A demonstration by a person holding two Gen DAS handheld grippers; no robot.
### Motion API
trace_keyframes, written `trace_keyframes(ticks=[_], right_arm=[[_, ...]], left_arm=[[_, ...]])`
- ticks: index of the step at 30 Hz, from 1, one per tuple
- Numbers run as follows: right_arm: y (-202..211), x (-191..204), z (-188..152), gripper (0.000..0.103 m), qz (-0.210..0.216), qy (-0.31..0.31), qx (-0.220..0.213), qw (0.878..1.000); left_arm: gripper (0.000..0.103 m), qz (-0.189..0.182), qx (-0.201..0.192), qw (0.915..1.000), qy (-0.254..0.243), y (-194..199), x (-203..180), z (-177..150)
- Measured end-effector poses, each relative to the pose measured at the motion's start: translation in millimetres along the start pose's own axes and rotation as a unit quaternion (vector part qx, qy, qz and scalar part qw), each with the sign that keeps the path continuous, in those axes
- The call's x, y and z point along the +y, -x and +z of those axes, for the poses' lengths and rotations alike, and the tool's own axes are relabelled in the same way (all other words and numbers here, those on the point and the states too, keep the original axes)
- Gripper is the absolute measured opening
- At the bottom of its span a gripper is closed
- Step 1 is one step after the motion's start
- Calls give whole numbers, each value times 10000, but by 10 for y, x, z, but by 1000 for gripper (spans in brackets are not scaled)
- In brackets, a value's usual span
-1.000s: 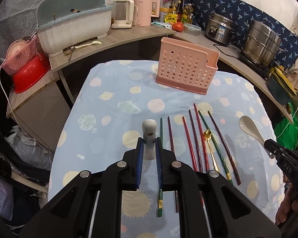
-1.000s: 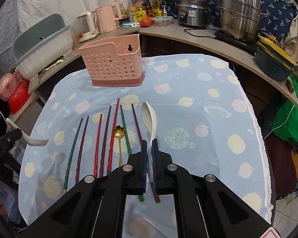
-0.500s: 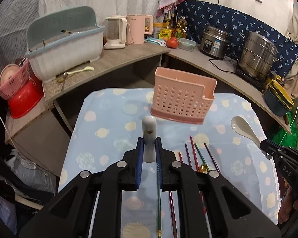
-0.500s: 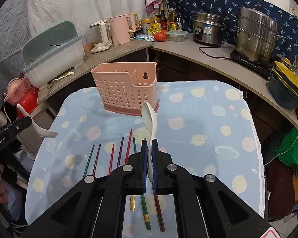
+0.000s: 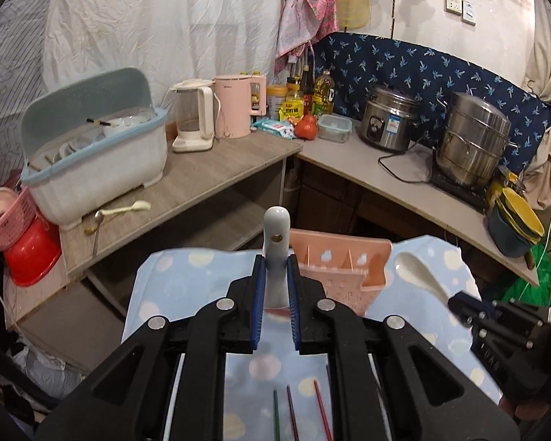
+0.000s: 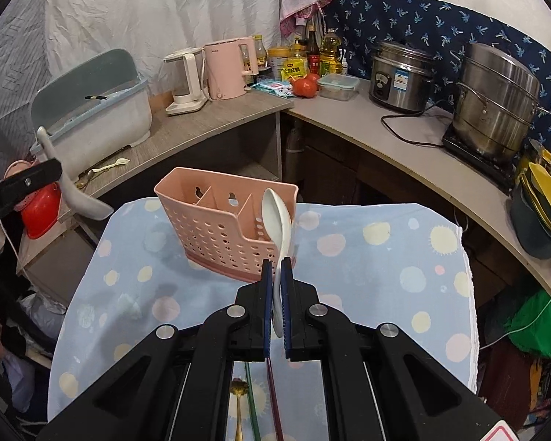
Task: Organize utensils
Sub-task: 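Carry both spoons to the pink holder and release them into its compartments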
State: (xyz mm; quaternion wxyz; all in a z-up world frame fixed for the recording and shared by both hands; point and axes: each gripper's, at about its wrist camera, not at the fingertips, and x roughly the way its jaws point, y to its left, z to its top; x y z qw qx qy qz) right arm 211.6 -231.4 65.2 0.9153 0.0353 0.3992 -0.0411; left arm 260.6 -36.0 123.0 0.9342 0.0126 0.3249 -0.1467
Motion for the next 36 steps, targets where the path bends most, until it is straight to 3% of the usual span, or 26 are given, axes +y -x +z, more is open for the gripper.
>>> trace_keyframes(ticks=[8,18,25,27,29,36], right_arm=[[-487,71,266,5,-1,228,492,9985],[-811,147,358,1,-94,499,864,9950],[-889,148,381,1,-48,340,779,9964],[-886,125,374,3,-7,258,769,9967],[-867,103,360,5,4,212,743,9970],[-748,48,273,12,-23,106,673,9977]], left_arm=[[12,-231,223,9995,81,-675,-79,364],[12,-230,756,9969,68,-1367,-77,207],[16,-162,746,9970,96,-1476,-42,123],[30,-129,730,9972,135,-1473,-21,122],[34,-75,715,9973,161,-1463,4,106],[35,-9,709,9974,146,-1362,66,16]])
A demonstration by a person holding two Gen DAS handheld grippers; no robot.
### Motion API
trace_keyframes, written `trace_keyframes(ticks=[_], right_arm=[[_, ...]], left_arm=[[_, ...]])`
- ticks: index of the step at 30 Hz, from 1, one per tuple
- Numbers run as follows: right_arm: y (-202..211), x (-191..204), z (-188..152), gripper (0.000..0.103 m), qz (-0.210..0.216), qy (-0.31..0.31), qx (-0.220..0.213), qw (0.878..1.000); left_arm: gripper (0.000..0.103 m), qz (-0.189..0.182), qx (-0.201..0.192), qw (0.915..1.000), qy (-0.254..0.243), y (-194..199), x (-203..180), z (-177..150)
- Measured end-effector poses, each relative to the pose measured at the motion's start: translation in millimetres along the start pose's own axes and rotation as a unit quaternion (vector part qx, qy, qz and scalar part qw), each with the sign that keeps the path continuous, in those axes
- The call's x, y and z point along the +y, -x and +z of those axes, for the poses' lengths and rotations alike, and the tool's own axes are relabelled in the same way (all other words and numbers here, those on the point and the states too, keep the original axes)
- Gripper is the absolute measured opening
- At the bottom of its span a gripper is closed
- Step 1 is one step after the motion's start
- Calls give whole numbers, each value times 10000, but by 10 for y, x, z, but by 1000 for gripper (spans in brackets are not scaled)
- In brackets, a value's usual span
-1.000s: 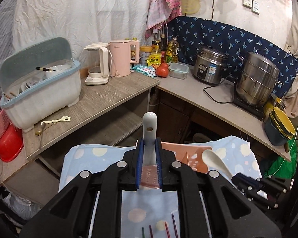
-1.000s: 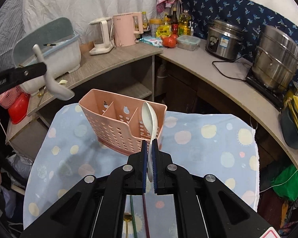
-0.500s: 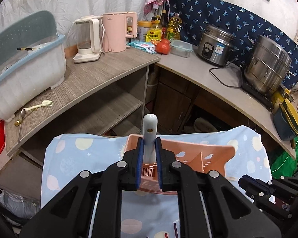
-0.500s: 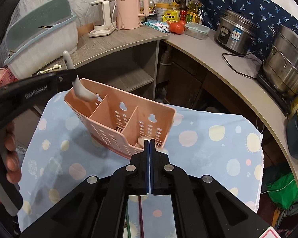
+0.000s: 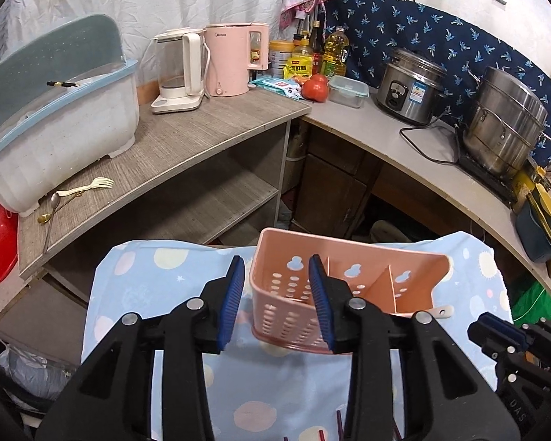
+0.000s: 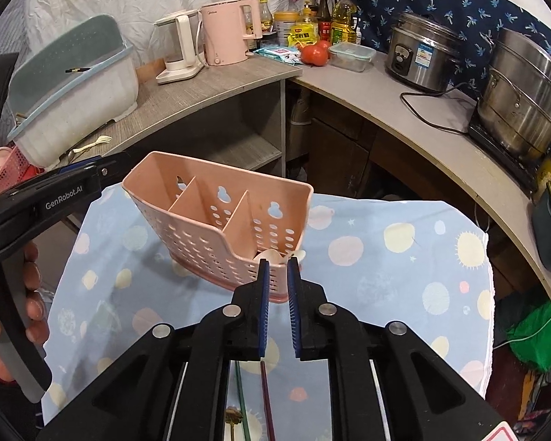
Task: Organize utensils
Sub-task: 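Carry both spoons to the pink holder and release them into its compartments, then grasp a green chopstick with the left gripper while the right grasps a dark-red chopstick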
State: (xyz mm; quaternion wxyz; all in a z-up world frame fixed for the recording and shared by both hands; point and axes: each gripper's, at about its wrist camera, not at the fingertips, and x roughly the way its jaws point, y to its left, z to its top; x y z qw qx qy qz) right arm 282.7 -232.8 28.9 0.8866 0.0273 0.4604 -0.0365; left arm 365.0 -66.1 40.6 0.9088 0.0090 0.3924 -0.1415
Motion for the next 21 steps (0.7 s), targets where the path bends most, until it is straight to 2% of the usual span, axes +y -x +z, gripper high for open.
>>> trace_keyframes(ticks=[2,4,6,11,13,18,21], right_arm=[[44,-21,-50,14,-33,-45,-38,10000],[116,-37,-139,21,-72,-72,-95,9999],[190,-45,-250,22,-109,-105,-133,9998],[364,-55,-635,25,-194,-184,-189,9995],[425,-62,-859,28,-193,-230,-167,9994],[533,-72,-1392,28,-279,-315,-84,9991],[561,-83,-1717,28,-373,-359,10,9987]], left_arm=[[35,32,-1,10000,20,62,27,-49],[36,108,-36,9999,27,148,53,-115],[40,208,-72,9998,-6,251,70,-203],[41,479,-62,9988,-44,505,147,-559],[42,533,-18,9986,-36,597,180,-747],[43,733,113,9972,-125,801,218,-1329],[43,727,252,9970,-110,895,232,-1660]])
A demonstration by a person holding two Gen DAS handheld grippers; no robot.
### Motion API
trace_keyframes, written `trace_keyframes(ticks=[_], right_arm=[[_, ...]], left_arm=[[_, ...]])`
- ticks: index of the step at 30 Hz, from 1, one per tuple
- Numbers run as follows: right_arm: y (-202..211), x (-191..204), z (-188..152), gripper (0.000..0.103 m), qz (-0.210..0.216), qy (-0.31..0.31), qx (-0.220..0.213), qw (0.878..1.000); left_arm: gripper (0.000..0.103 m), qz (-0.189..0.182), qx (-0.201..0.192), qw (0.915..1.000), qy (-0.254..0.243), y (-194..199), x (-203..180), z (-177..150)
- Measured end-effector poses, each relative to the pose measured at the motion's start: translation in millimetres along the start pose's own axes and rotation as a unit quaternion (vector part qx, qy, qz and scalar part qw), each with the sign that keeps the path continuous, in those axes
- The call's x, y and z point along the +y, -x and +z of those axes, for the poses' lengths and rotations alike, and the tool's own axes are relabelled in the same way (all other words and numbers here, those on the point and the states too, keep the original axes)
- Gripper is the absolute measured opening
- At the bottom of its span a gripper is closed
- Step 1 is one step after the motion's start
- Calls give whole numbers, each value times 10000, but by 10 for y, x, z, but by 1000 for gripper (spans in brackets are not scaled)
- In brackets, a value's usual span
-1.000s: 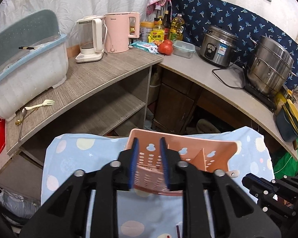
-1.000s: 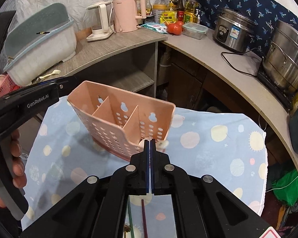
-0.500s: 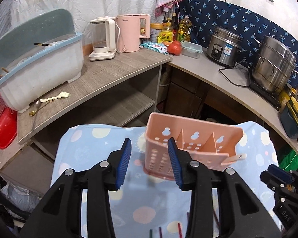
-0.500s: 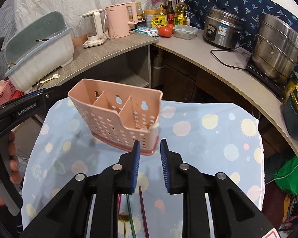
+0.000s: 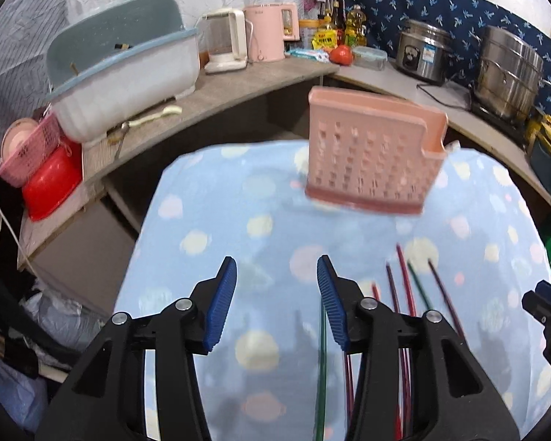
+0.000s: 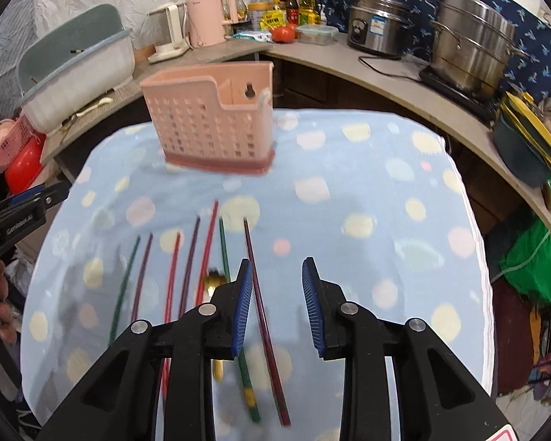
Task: Organize utensils
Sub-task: 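Grasp a green chopstick with the left gripper while the right grasps a dark-red chopstick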
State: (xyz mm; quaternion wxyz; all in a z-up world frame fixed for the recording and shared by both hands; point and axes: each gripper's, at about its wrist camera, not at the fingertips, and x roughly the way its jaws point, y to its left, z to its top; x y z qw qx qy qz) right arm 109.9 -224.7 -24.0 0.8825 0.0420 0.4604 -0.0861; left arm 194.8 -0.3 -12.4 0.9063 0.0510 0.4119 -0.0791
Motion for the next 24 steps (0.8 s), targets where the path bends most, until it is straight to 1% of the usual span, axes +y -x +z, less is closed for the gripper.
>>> trace_keyframes(ticks=[3,5,7,12,15,20,24], right_arm=[[-11,-38,-300,28,22,-84,172,9998],[-39,-69,-488,28,54,-158,304,9994],[-66,-72,-651,28,12,-155,402,9991],[-158,-94,-976,28,16,-243,557,9982],[-206,-74,-1060,28,16,-222,574,9981],[-281,-29,-1121,25,67,-195,566,9982],[-356,-7,-1141,20,50,-167,609,9980]], left_arm=[[43,71,188,9998,17,48,14,-344],[43,52,265,9996,61,80,12,-531],[43,90,357,9993,62,90,2,-725],[43,41,671,9976,153,72,19,-1129],[43,-1,775,9968,170,87,13,-1318],[43,-51,902,9959,106,98,-32,-1513],[43,-94,977,9952,45,94,-74,-1616]])
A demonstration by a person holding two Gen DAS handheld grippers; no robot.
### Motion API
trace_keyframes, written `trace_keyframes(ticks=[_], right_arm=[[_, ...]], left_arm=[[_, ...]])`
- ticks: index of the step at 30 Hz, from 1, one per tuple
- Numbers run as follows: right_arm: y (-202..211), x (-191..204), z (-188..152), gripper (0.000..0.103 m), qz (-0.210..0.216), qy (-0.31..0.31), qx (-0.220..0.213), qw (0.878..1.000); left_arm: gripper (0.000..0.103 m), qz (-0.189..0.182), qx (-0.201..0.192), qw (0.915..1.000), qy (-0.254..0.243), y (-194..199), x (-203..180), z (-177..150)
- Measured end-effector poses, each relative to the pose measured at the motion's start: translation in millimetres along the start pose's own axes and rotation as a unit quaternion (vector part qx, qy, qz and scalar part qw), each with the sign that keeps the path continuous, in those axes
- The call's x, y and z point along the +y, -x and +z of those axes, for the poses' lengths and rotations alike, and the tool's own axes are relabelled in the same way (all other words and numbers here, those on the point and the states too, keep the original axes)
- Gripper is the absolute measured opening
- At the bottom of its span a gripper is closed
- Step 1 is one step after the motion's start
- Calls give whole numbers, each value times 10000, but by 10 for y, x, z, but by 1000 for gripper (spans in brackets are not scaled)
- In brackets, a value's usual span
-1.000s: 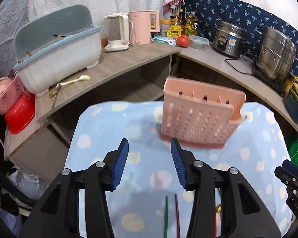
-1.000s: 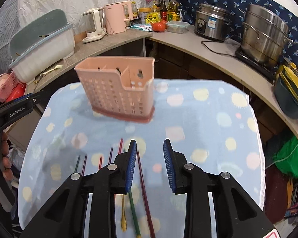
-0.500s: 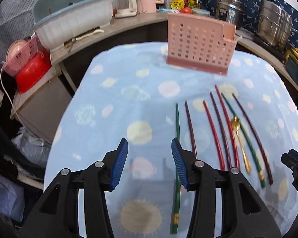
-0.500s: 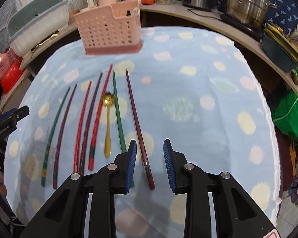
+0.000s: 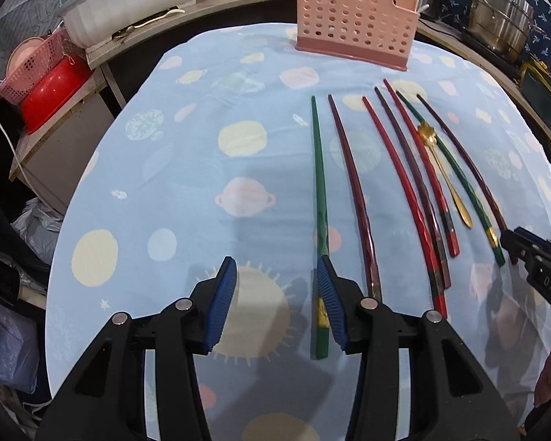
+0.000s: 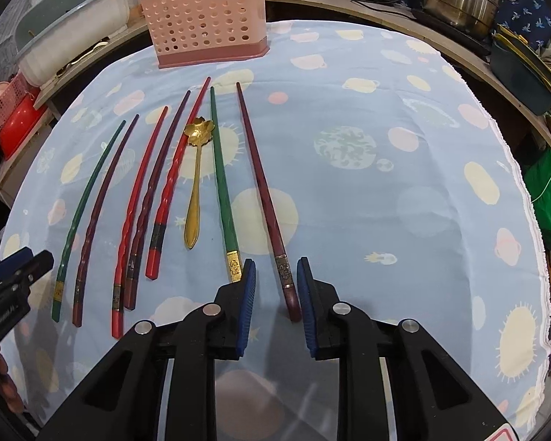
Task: Organize utensils
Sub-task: 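Grasp a green chopstick with the left gripper while the right grasps a dark-red chopstick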
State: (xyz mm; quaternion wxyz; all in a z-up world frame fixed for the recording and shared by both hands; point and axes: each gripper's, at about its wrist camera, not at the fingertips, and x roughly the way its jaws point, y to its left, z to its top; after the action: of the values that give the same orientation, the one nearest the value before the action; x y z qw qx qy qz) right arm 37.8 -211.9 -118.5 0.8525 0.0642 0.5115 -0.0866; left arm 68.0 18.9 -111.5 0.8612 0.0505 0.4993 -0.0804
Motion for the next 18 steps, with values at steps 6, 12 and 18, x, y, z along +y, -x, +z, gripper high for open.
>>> trace_keyframes(ticks=[6,12,18], right_arm=[[-54,6,-17,17,-24,6,-5,10000],[-62,13,-31,15,-25,39,-71,10000],[-48,30,-44,9,-12,80,-77,9999]], left_arm=[[43,-186,62,9997,115,-35,17,-91],[43,-461,168,9987,129,-54,-24,-161],[41,-323,64,9995,7,-35,-69,-225]])
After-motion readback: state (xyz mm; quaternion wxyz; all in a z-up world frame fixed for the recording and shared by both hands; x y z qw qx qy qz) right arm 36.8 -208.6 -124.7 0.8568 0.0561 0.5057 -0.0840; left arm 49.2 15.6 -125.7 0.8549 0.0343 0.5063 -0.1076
